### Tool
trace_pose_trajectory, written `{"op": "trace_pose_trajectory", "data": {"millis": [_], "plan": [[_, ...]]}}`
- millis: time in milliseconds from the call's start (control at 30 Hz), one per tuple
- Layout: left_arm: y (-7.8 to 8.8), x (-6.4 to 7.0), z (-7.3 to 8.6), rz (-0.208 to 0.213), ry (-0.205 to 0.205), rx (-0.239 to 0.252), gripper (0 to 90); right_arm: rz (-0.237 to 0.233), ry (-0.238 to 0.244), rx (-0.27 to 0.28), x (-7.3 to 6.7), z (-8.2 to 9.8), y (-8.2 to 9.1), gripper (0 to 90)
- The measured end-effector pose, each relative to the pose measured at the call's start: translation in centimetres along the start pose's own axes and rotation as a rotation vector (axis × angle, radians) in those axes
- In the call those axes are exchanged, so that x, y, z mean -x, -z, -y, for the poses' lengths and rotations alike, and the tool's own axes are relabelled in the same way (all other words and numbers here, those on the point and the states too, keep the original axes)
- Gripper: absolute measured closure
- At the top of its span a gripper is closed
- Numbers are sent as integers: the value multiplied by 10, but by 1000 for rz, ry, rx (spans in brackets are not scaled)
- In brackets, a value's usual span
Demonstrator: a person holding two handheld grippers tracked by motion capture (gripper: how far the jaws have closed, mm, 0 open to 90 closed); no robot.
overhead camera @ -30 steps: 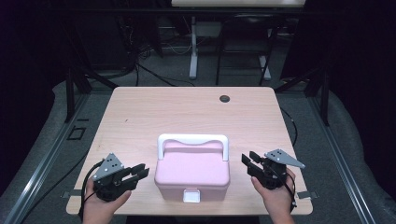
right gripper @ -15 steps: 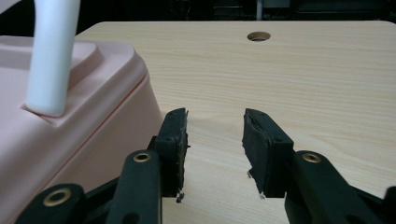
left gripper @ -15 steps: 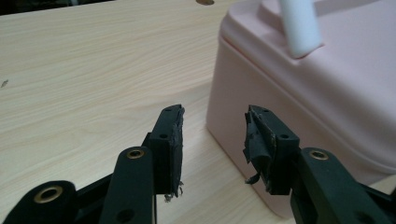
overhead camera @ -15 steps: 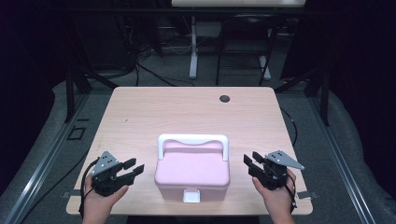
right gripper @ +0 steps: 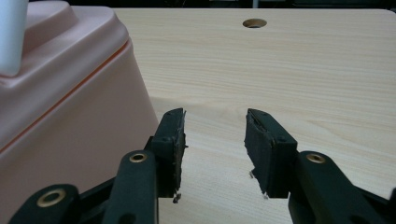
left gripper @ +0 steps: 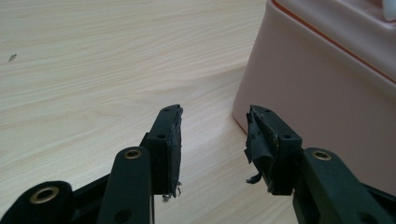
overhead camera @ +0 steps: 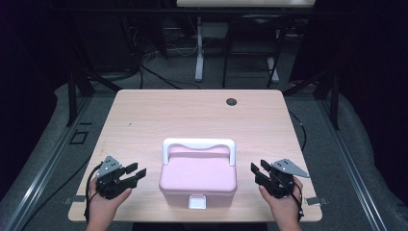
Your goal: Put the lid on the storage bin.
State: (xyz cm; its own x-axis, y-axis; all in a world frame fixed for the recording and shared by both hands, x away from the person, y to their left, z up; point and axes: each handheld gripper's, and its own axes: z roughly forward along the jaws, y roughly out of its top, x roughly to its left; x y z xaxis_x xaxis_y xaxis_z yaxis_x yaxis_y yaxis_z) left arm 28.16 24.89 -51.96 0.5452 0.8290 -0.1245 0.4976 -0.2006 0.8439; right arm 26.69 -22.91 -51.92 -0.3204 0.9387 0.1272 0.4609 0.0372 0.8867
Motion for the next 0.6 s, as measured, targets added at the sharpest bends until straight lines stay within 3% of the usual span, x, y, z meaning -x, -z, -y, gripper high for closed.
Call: {"op": "trace_pose_trajectory", "data": {"millis": [233, 600], "plan": [[-4, -5, 4, -9, 5, 7, 551, 8, 35, 1, -2, 6, -2, 545], [-10, -10, 13, -21, 22, -3, 516, 15, 33, -28, 3, 15, -9, 496]]}}
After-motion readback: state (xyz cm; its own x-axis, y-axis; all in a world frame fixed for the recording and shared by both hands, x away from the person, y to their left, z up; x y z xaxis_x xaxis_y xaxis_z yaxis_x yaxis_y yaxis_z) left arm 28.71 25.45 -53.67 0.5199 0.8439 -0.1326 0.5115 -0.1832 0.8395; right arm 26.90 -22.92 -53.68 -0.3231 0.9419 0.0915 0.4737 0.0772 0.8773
